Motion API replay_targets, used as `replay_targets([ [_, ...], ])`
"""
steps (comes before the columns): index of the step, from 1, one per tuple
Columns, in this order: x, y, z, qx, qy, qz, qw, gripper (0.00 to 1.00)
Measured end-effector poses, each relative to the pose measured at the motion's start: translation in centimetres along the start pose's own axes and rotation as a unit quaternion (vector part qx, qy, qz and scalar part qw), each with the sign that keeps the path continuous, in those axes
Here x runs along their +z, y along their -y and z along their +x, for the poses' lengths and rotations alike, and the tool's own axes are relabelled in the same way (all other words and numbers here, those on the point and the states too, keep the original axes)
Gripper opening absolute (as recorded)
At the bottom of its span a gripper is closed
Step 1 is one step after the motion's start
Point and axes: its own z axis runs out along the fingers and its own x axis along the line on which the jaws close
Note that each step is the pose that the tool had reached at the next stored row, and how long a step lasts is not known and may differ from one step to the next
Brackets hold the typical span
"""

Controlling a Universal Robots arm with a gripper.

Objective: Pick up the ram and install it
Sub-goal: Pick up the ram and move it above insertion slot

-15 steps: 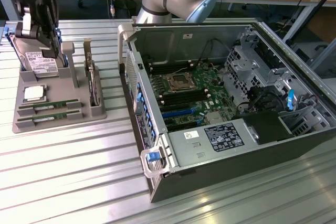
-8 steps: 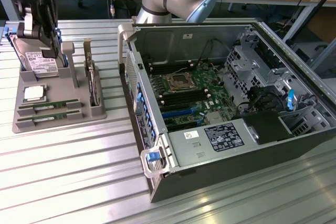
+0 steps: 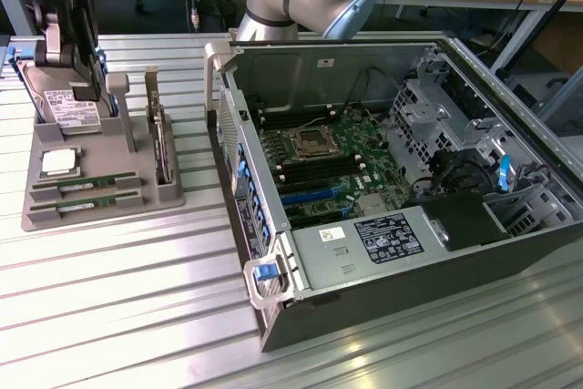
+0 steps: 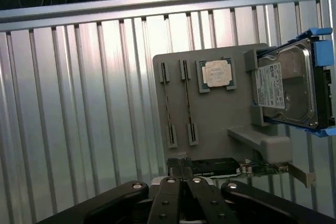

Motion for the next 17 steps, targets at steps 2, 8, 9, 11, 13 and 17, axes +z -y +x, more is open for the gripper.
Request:
replay_targets([
  [2, 0.00, 0.00, 0.00, -0.006, -0.0002, -0.0002, 1.0000, 0.11],
  [8, 0.00, 0.00, 0.00, -0.028, -0.0013, -0.0007, 0.9996, 0.11],
  [9, 0.00, 0.00, 0.00, -0.030, -0.0013, -0.0007, 0.9995, 0.11],
  [11, 0.00, 0.00, 0.00, -0.035, -0.0016, -0.0009, 0.9994, 0.11],
  [13, 0.00, 0.00, 0.00, -0.043, -0.0019, -0.0011, 0.9991, 0.11],
  [17, 0.00, 0.00, 0.00, -0.060, -0.0026, -0.0015, 0.9982, 0.11],
])
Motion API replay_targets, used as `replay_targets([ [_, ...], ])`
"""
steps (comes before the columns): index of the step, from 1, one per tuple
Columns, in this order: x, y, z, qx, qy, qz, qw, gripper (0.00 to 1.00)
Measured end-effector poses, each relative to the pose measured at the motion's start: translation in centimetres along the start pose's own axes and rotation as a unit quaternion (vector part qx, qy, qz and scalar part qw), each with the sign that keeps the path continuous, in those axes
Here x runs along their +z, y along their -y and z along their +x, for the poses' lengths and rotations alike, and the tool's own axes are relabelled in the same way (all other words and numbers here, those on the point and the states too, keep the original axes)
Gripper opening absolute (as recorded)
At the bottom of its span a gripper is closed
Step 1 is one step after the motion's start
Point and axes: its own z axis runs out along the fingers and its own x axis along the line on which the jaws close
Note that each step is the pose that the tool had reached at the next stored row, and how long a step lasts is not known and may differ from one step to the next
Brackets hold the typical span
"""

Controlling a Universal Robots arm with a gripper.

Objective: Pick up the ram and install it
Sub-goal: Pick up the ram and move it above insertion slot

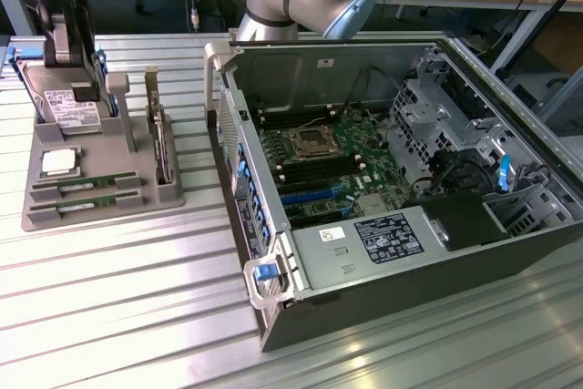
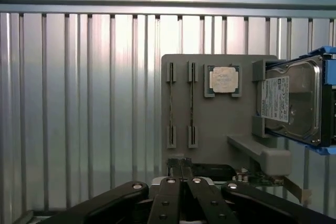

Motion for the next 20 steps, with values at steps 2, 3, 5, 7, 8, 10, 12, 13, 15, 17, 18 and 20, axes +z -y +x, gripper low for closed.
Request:
replay_targets([
  [2, 0.00, 0.00, 0.00, -0.008, -0.0003, -0.0002, 1.0000, 0.11],
  [3, 0.00, 0.00, 0.00, -0.010, -0.0005, -0.0002, 0.9999, 0.11],
  [5, 0.00, 0.00, 0.00, -0.017, -0.0008, -0.0004, 0.9999, 0.11],
  [7, 0.00, 0.00, 0.00, -0.022, -0.0010, -0.0005, 0.9998, 0.11],
  [8, 0.00, 0.00, 0.00, -0.022, -0.0010, -0.0006, 0.9998, 0.11],
  [10, 0.00, 0.00, 0.00, -0.022, -0.0010, -0.0006, 0.9998, 0.11],
  [12, 0.00, 0.00, 0.00, -0.022, -0.0010, -0.0005, 0.9998, 0.17],
  [13, 0.00, 0.00, 0.00, -0.022, -0.0010, -0.0005, 0.9998, 0.24],
  [15, 0.00, 0.00, 0.00, -0.022, -0.0010, -0.0005, 0.9998, 0.30],
  [17, 0.04, 0.01, 0.00, -0.022, -0.0010, -0.0005, 0.9998, 0.30],
  [18, 0.16, 0.01, 0.00, -0.022, -0.0010, -0.0005, 0.9998, 0.30],
  [20, 0.46, 0.02, 0.01, -0.022, -0.0010, -0.0005, 0.9998, 0.30],
])
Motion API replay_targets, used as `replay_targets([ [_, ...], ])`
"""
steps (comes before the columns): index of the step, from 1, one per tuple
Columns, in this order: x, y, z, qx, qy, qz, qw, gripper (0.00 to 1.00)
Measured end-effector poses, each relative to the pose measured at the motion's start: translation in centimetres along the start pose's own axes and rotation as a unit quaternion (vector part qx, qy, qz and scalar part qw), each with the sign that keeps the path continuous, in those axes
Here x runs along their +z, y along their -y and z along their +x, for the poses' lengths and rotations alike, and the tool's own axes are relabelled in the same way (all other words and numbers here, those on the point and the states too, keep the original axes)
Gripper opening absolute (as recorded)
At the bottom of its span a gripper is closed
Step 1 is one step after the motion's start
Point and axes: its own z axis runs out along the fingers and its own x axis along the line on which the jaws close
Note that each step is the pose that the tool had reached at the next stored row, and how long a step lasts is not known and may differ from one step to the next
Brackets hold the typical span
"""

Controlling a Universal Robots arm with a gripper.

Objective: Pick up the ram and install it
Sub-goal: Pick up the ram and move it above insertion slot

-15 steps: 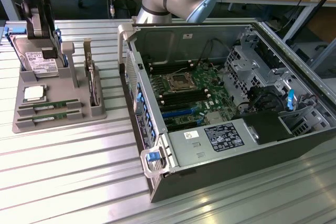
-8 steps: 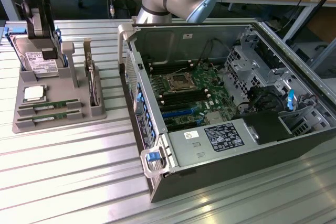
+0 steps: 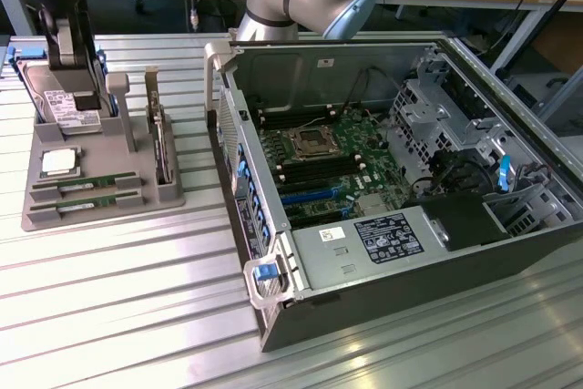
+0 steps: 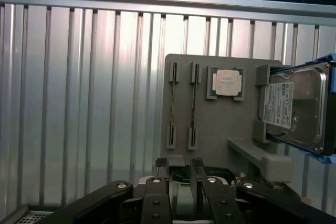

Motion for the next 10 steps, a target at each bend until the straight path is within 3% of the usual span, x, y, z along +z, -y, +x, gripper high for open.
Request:
replay_targets([
  [10, 1.18, 0.05, 0.03, 0.000, 0.0000, 0.0000, 1.0000, 0.30],
])
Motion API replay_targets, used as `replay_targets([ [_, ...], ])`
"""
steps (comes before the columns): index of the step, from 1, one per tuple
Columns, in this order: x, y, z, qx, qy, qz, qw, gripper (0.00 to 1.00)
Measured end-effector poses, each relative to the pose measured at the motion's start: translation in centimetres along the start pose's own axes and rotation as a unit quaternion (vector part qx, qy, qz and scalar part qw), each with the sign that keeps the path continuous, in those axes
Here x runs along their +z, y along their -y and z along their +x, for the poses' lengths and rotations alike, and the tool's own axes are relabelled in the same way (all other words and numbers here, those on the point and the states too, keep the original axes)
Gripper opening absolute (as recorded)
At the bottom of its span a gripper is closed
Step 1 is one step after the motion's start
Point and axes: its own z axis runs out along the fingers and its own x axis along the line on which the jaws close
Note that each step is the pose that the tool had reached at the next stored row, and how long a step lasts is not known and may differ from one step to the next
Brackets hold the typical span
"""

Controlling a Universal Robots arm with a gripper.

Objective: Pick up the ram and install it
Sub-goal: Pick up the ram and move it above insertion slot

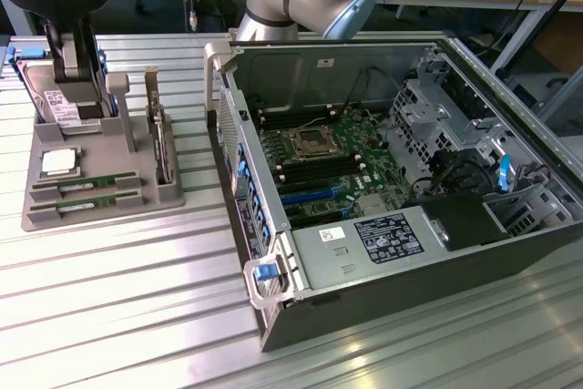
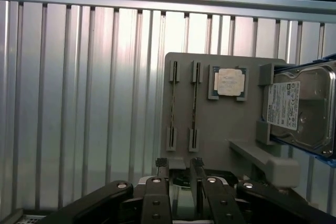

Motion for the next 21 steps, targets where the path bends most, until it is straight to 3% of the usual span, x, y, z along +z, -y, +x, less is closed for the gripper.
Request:
replay_targets([
  [21, 2.00, 0.08, 0.0, 0.000, 0.0000, 0.0000, 1.0000, 0.30],
])
